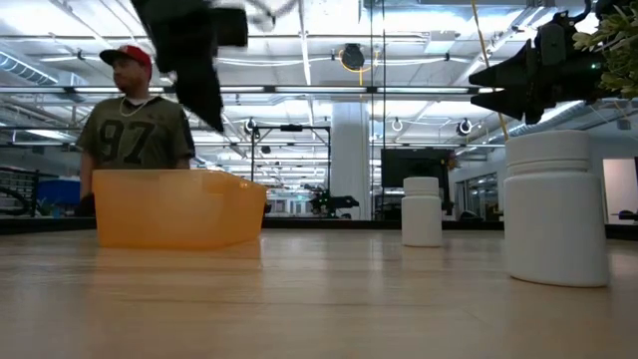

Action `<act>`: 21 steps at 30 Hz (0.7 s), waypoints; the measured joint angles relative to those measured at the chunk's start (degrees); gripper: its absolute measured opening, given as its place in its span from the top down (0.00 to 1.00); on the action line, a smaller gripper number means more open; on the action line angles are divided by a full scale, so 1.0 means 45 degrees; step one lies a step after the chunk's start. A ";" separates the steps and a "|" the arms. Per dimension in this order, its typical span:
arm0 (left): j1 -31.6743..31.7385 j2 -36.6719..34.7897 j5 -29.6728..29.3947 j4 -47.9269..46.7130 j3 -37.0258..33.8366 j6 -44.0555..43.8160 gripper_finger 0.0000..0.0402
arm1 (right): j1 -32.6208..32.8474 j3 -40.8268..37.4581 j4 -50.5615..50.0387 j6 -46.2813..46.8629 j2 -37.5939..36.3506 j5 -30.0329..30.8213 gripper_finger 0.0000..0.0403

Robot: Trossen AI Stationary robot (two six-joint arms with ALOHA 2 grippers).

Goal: Pick and place pill bottles into a basket
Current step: Put the white medicine bottle into the orange bin

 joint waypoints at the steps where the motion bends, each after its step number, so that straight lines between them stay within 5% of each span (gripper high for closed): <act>1: -0.0318 -0.0199 -0.0181 -0.0070 0.0286 0.0103 0.07 | -0.0002 0.0000 -0.0049 0.0000 0.0003 0.0000 0.22; 11: -0.5089 -0.1092 0.0199 -0.0227 0.1715 -0.0556 0.16 | -0.0003 0.0000 -0.0173 0.0215 0.0002 0.0029 0.22; 21: -0.9176 -0.0314 0.1245 -0.1650 0.1729 -0.8257 0.20 | 0.0001 0.0000 -0.0055 0.0901 0.0005 0.0125 0.22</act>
